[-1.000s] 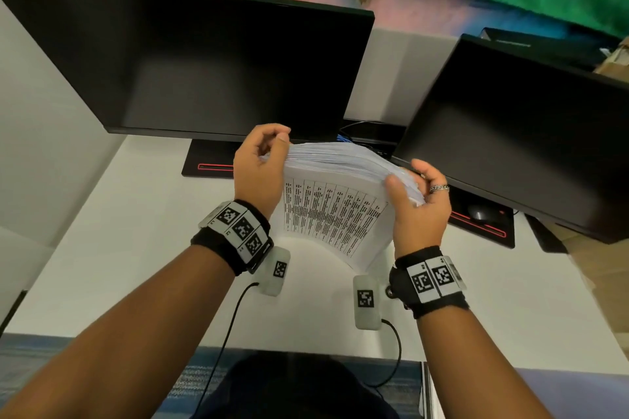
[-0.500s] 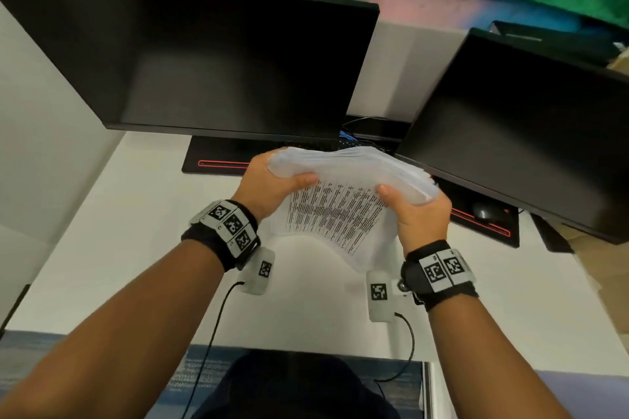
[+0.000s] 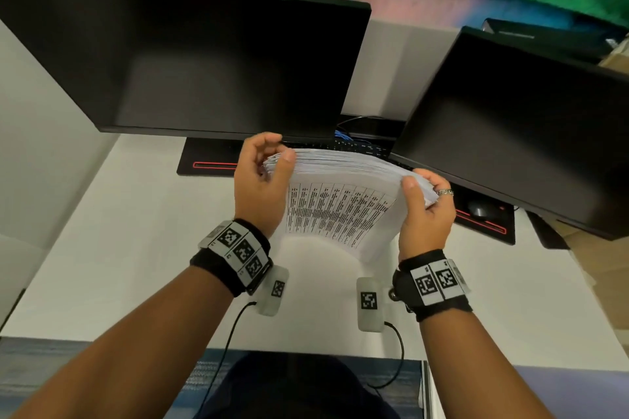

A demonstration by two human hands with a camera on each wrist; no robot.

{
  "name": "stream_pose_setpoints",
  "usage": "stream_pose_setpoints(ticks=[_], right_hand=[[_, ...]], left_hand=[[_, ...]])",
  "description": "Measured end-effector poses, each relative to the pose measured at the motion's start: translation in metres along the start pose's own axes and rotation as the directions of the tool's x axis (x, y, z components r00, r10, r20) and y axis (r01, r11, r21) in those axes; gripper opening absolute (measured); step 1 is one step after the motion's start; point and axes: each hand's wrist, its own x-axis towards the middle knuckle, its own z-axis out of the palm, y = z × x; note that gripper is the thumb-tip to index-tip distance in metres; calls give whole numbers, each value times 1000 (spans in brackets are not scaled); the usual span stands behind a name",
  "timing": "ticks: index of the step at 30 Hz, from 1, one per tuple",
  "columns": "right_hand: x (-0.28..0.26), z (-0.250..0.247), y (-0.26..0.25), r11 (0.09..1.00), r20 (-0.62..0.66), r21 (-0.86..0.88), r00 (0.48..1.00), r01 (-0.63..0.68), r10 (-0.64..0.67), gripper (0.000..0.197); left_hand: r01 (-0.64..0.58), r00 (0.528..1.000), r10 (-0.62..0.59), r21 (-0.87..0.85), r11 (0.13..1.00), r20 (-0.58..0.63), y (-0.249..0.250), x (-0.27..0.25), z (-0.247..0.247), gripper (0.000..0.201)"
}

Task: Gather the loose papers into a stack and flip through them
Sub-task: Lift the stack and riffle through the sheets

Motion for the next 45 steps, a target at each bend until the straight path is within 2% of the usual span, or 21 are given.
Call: stream_pose_setpoints(ticks=[3, 6, 9, 13, 15, 18, 21, 26, 28, 29, 31, 33, 34, 35, 37, 38, 40, 42, 45], right_hand=[[0, 5, -4, 1000, -29, -22, 1000, -2, 2, 15], [2, 9, -5, 1000, -66, 5, 998, -25, 25, 5], [4, 11, -8, 1000, -58, -5, 998, 0, 0, 4], [7, 14, -9, 1000, -98, -21, 995, 0, -2, 7], [8, 14, -9, 1000, -94, -17, 995, 14, -16, 6], [10, 12, -8, 1000, -124, -18, 992, 25, -27, 14], [8, 11, -6, 1000, -155, -23, 988, 6, -10, 17], [5, 10, -10, 996, -79, -51, 994, 70, -73, 13], [6, 9, -11, 991, -50, -82, 993, 104, -108, 6], [9, 9, -10, 989, -58, -97, 991, 112, -118, 9], [12, 9, -8, 989, -96, -98, 989, 107, -116, 14], [13, 6, -8, 994, -97, -52, 990, 97, -102, 11], [12, 3, -8, 995, -59, -28, 994, 96, -97, 19], [11, -1, -5, 997, -4, -9, 997, 82, -82, 35], [10, -9, 7, 1000, 97, -7, 995, 23, -22, 67], [12, -11, 12, 999, 122, -29, 992, -19, 22, 74], [18, -10, 19, 994, 158, -79, 984, -74, 86, 72], [24, -9, 20, 992, 182, -107, 979, -71, 89, 71], [31, -9, 17, 992, 202, -123, 978, -33, 57, 78]], left_hand=[[-3, 1000, 3, 25, 1000, 6, 0, 6, 3, 22], [-5, 1000, 6, 65, 998, -24, -1, 11, 6, 20], [10, 1000, -11, 79, 997, 4, 0, 14, 9, 19], [40, 999, -39, 48, 998, -30, 2, 18, 11, 17], [39, 999, -38, 54, 998, -14, 5, 20, 12, 18], [44, 999, -43, 59, 997, -10, 6, 21, 15, 19], [30, 1000, -29, 93, 995, -2, 4, 23, 15, 13], [16, 1000, -14, 125, 992, -18, 3, 27, 16, 11], [-16, 999, 12, 112, 994, 31, 6, 25, 13, 7], [-9, 997, 2, 87, 996, 80, 6, 24, 10, 16], [44, 972, -50, 33, 999, 230, 1, 23, -2, 52], [47, 935, -73, 83, 995, 348, -4, 24, -13, 81], [40, 930, -79, 115, 993, 360, -6, 24, -16, 83], [52, 935, -91, 119, 991, 342, -7, 24, -18, 78], [123, 947, -133, 52, 991, 293, -8, 25, -18, 61], [156, 940, -156, 23, 987, 305, -9, 25, -17, 55], [212, 893, -203, 23, 977, 403, -13, 25, -14, 55], [277, 835, -251, 21, 961, 490, -20, 23, -13, 63], [342, 831, -279, -46, 939, 481, -25, 24, -13, 77]])
